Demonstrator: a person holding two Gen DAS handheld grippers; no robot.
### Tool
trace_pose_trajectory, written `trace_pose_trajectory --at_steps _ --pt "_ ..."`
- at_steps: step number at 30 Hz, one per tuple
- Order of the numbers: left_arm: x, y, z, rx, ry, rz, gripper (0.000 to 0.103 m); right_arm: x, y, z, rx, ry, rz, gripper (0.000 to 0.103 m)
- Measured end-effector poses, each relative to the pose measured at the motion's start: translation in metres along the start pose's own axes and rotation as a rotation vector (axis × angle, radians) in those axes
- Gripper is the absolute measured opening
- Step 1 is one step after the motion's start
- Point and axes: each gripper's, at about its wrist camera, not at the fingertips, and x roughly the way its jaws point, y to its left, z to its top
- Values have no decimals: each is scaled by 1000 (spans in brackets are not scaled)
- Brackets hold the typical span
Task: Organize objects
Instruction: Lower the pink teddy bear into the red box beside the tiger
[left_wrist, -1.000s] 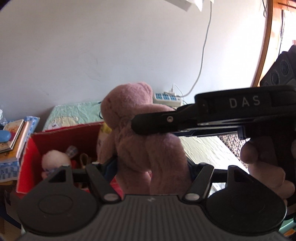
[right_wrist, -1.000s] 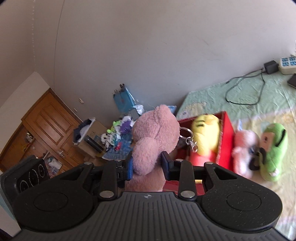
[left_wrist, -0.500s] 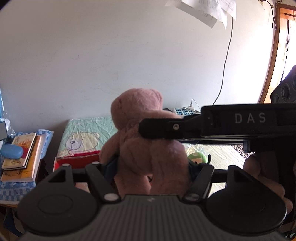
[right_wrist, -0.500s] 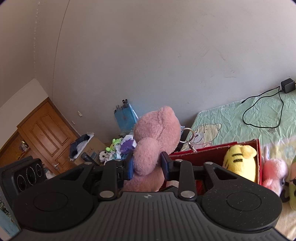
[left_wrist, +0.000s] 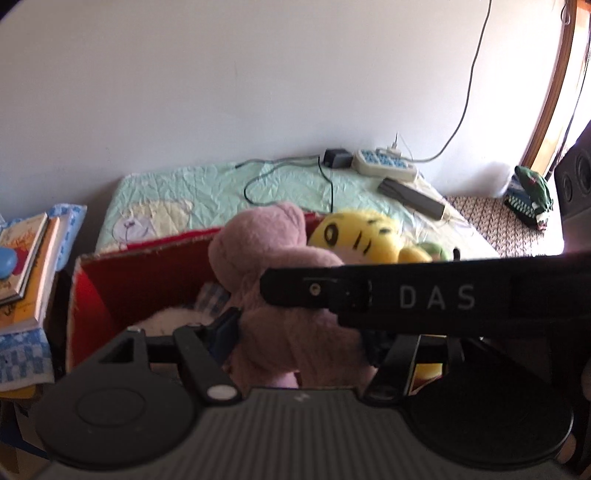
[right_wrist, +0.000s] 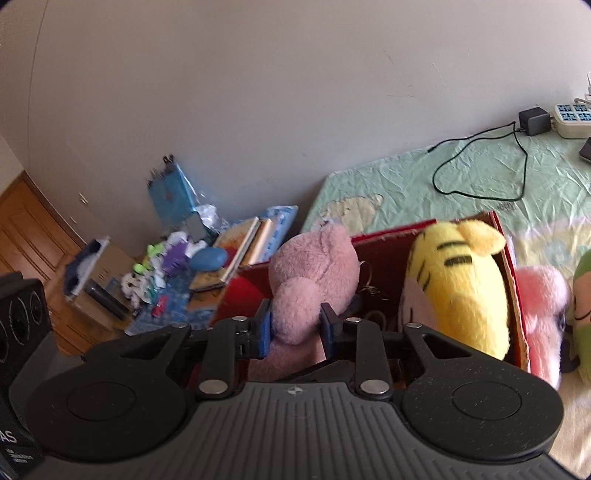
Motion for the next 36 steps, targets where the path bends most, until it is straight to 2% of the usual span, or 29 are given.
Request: trace_pose_trajectory --at_steps 3,8,14,18,24,36 --pt "14 1 -9 -7 47 -1 62 13 -10 -7 35 37 -39 24" --pt "35 12 -13 -5 86 -20 62 24 -14 -15 63 56 -105 24" --pt "47 13 -17 -21 137 -27 62 35 -11 -19 -10 58 -192 22" --pt "54 9 -17 -17 171 -20 63 38 -20 -18 -22 67 -204 19" --pt "63 9 -17 -34 212 -8 66 42 -19 -19 -75 82 -216 19" --pt "67 16 -21 -90 243 12 77 33 -20 -22 -41 92 -194 24"
